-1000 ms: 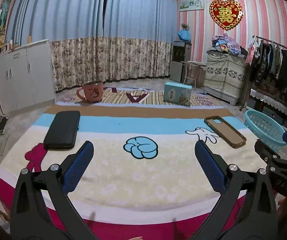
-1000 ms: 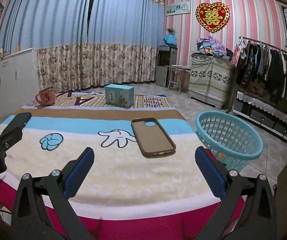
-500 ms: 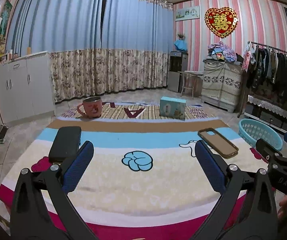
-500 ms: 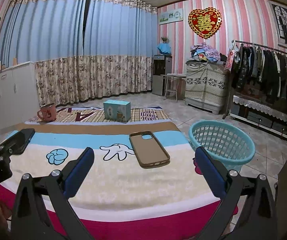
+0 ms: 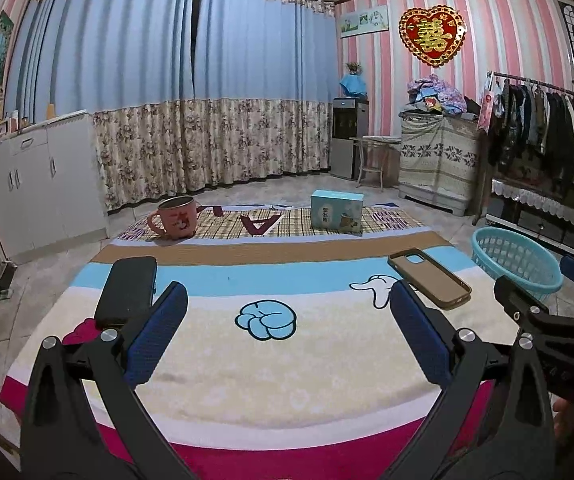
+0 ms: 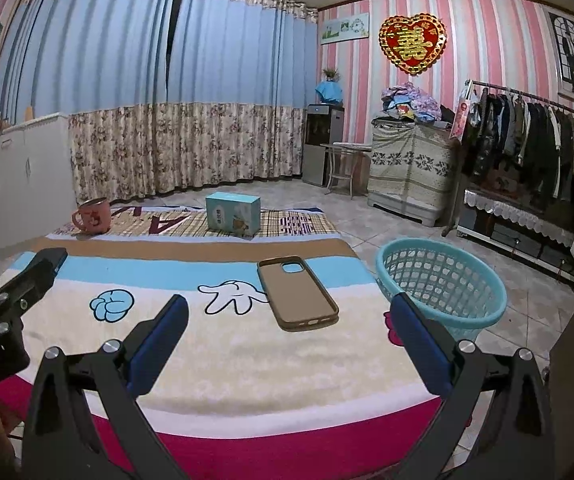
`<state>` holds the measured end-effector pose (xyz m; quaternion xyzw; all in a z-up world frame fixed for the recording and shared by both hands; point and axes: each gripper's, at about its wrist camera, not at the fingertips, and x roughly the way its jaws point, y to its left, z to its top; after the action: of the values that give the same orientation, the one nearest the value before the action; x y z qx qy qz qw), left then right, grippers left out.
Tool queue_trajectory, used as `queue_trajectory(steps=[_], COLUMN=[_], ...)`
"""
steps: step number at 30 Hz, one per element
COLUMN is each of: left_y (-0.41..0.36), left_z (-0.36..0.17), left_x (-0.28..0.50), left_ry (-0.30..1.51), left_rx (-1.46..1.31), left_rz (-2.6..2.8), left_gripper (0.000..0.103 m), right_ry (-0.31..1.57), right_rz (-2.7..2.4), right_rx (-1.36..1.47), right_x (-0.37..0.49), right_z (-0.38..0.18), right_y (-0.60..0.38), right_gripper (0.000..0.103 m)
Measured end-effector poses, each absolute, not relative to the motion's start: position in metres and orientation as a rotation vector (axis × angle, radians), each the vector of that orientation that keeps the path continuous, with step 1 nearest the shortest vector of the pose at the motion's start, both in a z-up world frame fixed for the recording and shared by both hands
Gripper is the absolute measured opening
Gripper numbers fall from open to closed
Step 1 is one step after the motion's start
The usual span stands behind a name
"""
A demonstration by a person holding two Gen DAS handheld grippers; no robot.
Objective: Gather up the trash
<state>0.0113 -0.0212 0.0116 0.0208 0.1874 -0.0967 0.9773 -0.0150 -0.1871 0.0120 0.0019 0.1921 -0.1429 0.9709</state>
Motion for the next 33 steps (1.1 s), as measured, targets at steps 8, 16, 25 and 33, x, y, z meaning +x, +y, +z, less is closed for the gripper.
queue_trajectory(steps=[8, 16, 25, 33], left_y=[-0.0178, -0.0180, -0.0161, -0.0155], left_z=[0.0119, 0.0127, 0.0120, 0.0120], left_x=[0.0095, 0.0087, 0.0108, 0.0116], left_ry=[0.373, 0.366, 0.372, 0.372], left_rx=[0.031, 0.037, 0.024, 0.025], left_rz=[-0.193, -0.192, -0.191, -0.192], left_gripper=[0.098, 0.098, 0.098, 0.098], right_ry=[0.404, 0.407, 0.413, 0.413], right_rz=[-0.300, -0.298, -0.297, -0.298], right_rx=[0.013, -0.003, -0.003, -0.003], right_x=[-0.0143, -0.0133, -0.0121, -0.0121], right_z=[0.0099, 0.0089, 0.0080, 0.0081], right_y=[-0.1898, -0.1885, -0.1881, -0.1879], right_gripper=[0.098, 0.098, 0.098, 0.098])
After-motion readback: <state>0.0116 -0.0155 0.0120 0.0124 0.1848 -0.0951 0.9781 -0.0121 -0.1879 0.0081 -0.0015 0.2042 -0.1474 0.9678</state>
